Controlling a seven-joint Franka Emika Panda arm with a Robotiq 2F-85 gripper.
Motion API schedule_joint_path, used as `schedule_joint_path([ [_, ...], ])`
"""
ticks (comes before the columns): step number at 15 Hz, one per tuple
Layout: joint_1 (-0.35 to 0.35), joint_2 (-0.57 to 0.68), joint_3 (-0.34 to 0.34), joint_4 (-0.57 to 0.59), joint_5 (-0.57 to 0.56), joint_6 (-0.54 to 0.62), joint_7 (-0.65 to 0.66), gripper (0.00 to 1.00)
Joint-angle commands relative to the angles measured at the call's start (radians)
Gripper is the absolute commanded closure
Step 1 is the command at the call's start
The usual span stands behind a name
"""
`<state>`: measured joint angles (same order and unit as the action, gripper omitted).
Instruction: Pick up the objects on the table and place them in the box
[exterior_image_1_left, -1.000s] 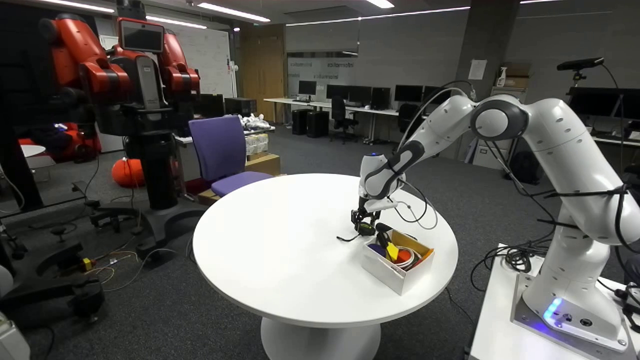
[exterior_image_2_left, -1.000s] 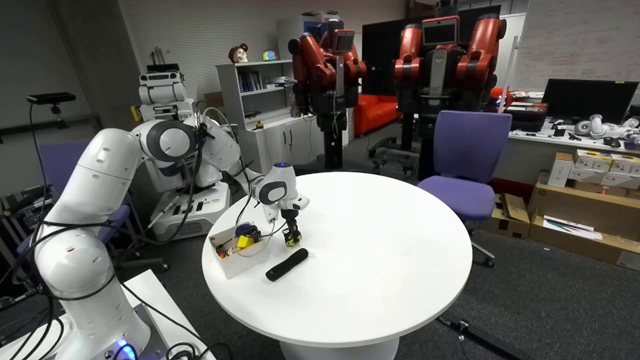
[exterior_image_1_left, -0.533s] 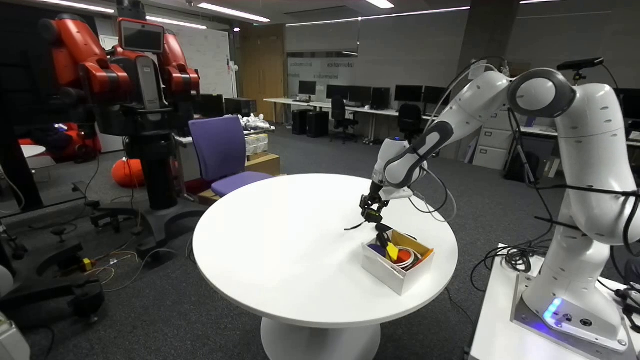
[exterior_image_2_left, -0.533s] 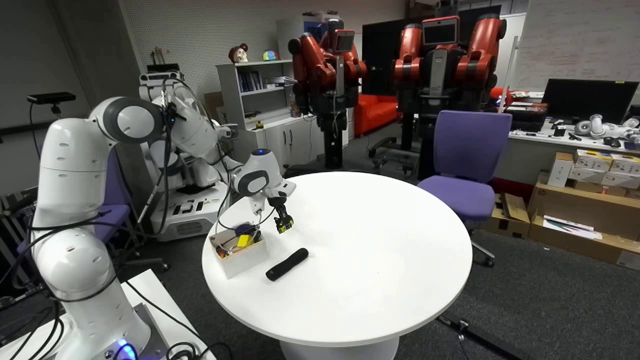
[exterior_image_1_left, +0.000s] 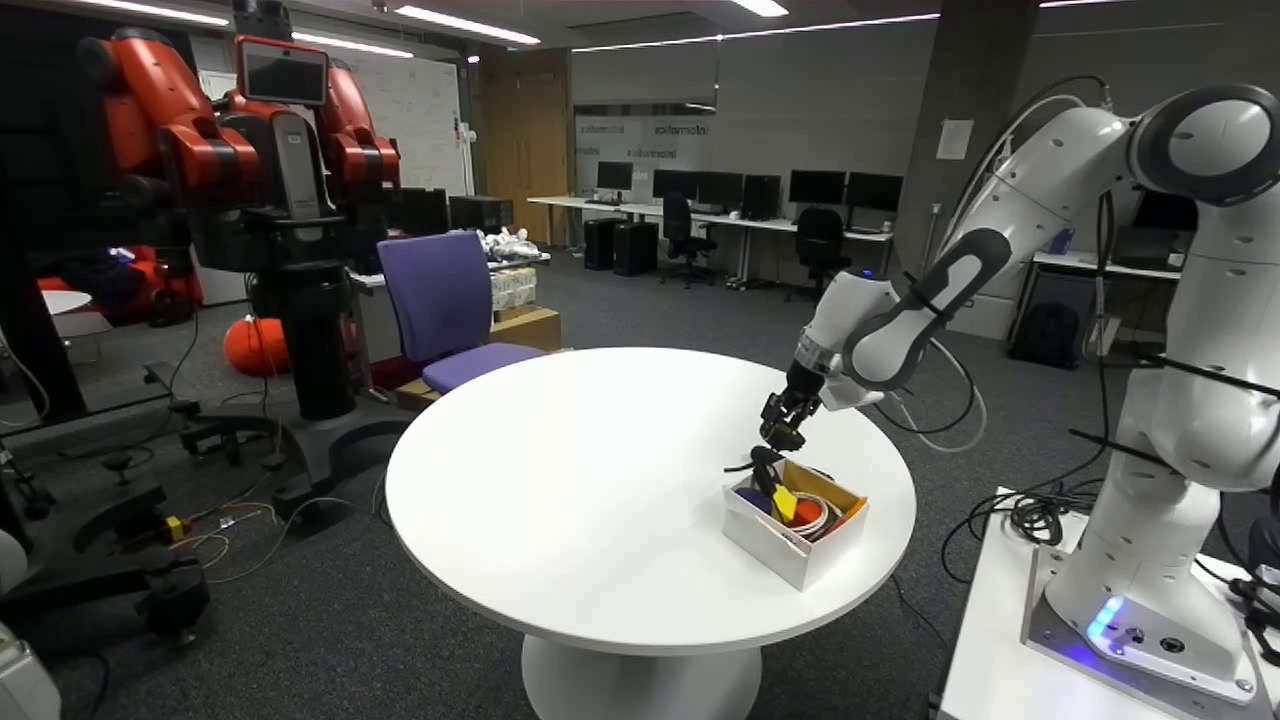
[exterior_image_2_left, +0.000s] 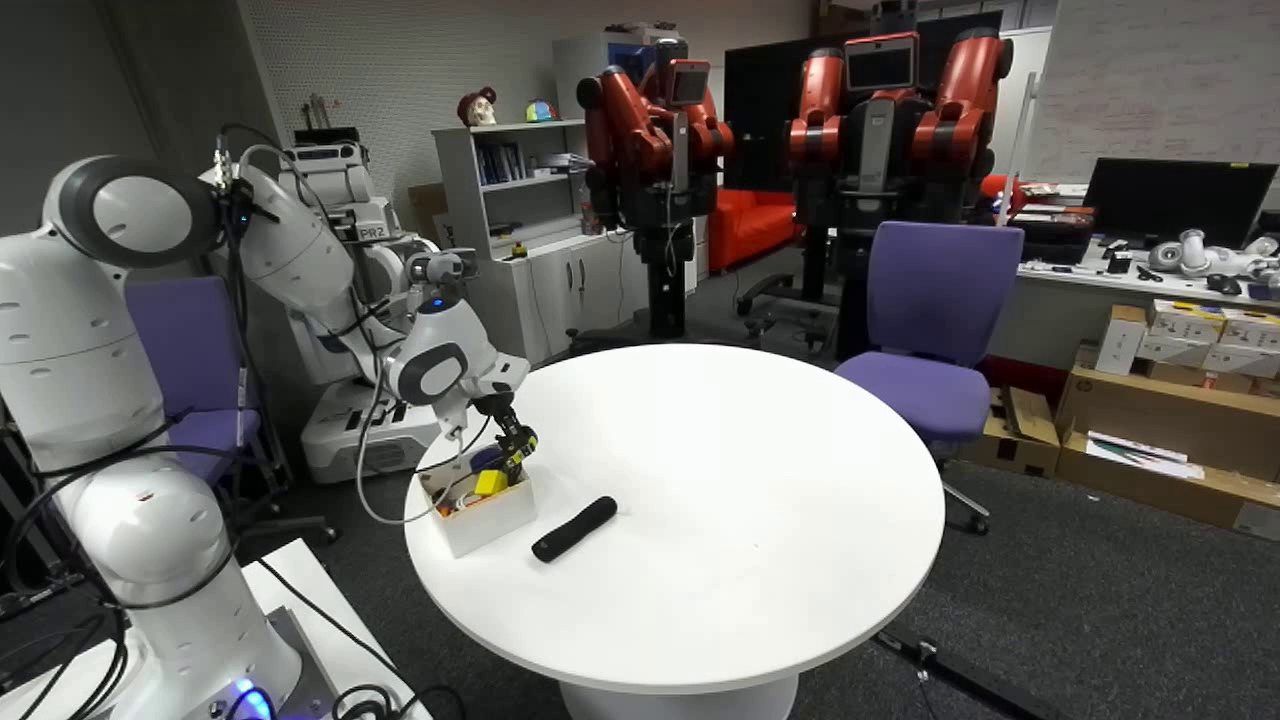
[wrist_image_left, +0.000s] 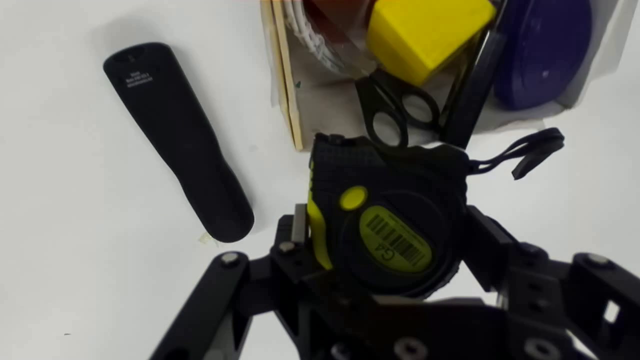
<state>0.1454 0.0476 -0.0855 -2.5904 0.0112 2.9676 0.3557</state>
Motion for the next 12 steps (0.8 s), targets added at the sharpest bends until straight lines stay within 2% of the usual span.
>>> schedule_joint_path([
  [1,0.01,-0.121,-0.007,-0.147,-0.132,0.06,0.072,0.49],
  [6,-0.019,-0.151,0.017,-0.189,-0.393,0.042,0.247,0.49],
  [12,-0.006,-0.137,0.045,-0.172,-0.673,0.025,0.428,0.49],
])
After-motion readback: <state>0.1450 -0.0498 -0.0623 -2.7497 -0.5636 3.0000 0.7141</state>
